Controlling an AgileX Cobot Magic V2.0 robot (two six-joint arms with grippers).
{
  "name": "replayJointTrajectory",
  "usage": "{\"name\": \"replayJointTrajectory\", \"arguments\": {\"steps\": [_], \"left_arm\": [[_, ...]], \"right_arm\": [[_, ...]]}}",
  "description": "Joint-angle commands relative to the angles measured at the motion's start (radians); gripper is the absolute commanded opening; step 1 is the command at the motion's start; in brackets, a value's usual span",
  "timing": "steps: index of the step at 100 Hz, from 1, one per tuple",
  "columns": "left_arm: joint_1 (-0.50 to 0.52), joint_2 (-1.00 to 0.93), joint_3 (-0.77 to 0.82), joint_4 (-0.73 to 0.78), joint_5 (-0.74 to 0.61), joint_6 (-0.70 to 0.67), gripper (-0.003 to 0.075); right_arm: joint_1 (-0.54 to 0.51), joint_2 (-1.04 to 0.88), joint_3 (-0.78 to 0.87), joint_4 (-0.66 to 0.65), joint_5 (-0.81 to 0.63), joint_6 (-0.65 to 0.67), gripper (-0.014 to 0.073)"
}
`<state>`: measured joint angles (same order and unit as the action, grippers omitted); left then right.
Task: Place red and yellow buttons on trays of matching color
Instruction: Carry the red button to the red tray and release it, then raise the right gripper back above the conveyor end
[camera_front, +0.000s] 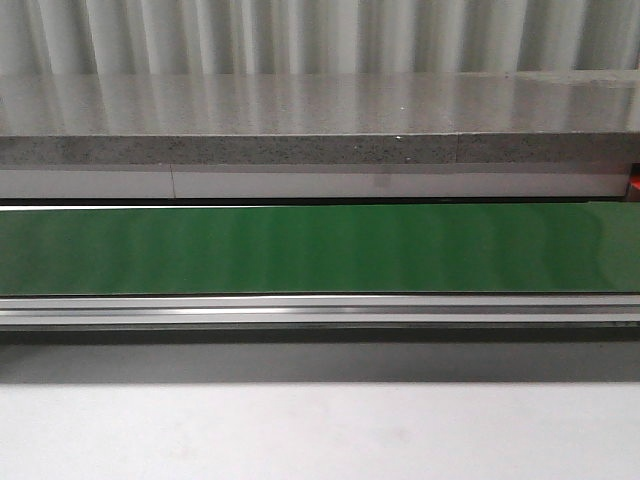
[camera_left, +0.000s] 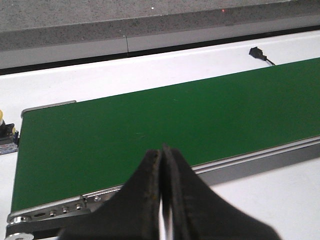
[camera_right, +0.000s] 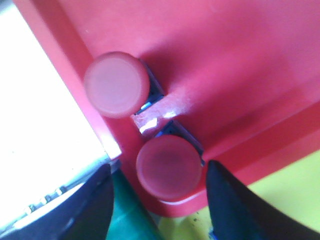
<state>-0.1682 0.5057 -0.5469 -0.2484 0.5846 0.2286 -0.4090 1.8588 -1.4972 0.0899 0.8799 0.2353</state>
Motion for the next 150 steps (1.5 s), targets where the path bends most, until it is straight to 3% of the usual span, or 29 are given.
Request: {"name": "replayJointTrajectory", "arguments": {"steps": [1,16,35,42,82,107,150], "left_arm": [[-0.008,0.004,-0.026,-0.018,-0.071,-0.003,-0.002],[-0.008,0.004,-0.026,-0.018,-0.071,-0.003,-0.002],[-0.008,0.004,-0.026,-0.018,-0.071,-0.003,-0.002],[-0.008,0.004,-0.026,-0.018,-0.071,-0.003,-0.002],[-0.008,0.004,-0.026,-0.018,-0.071,-0.003,-0.002],[-0.008,0.004,-0.026,-0.018,-0.071,-0.003,-0.002],[-0.008,0.004,-0.026,-0.018,-0.071,-0.003,-0.002]], "right_arm": [[-0.007,-0.1,-0.026,-0.03,0.007,-0.03,0.0419],[-0.001,-0.175,-0.013,-0.036,0.03,-0.081,0.0307],[0.058,-0.28,0.067,-0.036,0.013,-0.102,0.0002],[0.088,-0.319,0.116,-0.036,-0.012,-0.102,-0.0073],[0.361,-0.555,0.379,-0.029,-0.236,-0.102,-0.0066],[0.531,-0.667,0.463,-0.029,-0.25,-0.103,-0.0066],[0.633,-0.954,0.734,-0.029,-0.36,-0.146,-0.0066]]}}
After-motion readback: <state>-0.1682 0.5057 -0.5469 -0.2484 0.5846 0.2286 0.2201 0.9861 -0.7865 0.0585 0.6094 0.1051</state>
